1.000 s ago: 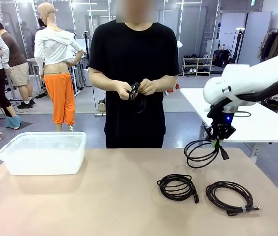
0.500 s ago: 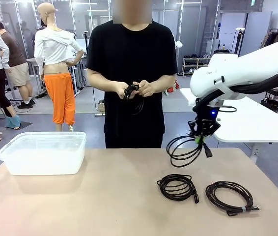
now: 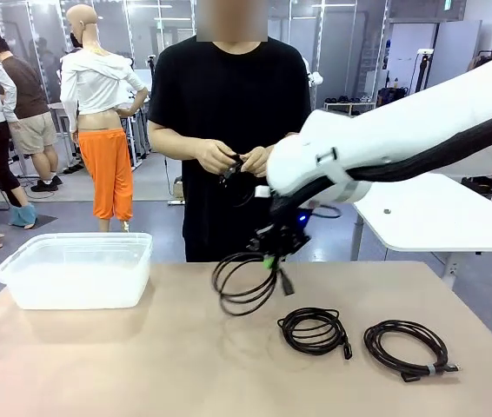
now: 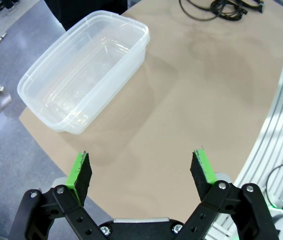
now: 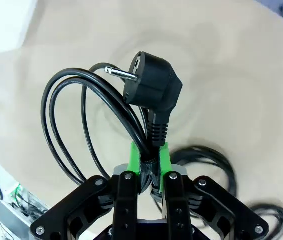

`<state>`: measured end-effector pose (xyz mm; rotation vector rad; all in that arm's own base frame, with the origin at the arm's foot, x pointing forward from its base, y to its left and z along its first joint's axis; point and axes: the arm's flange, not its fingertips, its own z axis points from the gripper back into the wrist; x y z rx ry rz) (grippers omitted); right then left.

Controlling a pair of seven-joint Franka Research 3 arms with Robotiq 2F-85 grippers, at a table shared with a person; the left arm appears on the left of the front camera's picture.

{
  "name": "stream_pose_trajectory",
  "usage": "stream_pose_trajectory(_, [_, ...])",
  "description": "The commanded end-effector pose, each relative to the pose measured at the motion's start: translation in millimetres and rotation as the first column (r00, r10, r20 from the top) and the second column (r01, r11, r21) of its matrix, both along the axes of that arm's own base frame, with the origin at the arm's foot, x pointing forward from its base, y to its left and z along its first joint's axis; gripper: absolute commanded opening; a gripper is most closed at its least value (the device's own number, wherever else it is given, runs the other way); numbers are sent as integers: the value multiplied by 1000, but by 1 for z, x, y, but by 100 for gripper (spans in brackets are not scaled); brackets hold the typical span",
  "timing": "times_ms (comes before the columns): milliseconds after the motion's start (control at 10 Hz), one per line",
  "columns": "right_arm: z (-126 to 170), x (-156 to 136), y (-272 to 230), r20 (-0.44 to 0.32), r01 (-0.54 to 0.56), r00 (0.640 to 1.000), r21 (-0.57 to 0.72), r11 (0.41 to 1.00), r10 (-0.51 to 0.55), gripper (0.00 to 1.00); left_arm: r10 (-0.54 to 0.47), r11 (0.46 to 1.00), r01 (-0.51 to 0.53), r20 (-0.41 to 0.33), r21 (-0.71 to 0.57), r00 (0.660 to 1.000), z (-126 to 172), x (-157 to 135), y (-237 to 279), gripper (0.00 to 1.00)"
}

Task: Organize and store the cables.
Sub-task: Place the Power Cable into the Organizing box.

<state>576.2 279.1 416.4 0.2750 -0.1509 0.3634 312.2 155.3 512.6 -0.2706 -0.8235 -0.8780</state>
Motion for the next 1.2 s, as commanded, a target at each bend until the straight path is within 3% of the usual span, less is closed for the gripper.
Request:
stream_pose_trajectory(0, [-30,4,22,25,-75,997,72,995,73,0,-12,1000,12,17,-9,1000,-1,1,2,100])
stream_pose_trajectory(300, [-84,6,46,-63,-70,995,137,988,79,0,-12,1000,12,17,-9,1000,-1,1,2,100])
stream_pose_trajectory(600, [-104,-1,56,-122,-51,990,120,991,66,0,-12,1000,12,17,-9,1000,-1,1,2,100])
stream_pose_trajectory(700, [-106,-1,56,-126,-38,991,111,993,52,39,-12,1000,12,17,-9,1000,-1,1,2,100])
stream_pose_trajectory(800, [-104,-3,57,-116,-43,992,109,993,55,54,-12,1000,12,17,-9,1000,-1,1,2,100])
stream_pose_trajectory(900, [-101,-6,56,-105,-39,993,102,994,49,83,-12,1000,12,17,-9,1000,-1,1,2,100])
stream_pose_trajectory(1000, [-98,-8,52,-93,-27,995,104,994,37,100,-12,1000,12,17,-9,1000,-1,1,2,100])
stream_pose_trajectory(1100, [-94,-11,47,-75,-4,997,106,994,12,100,-12,1000,12,17,-9,1000,-1,1,2,100])
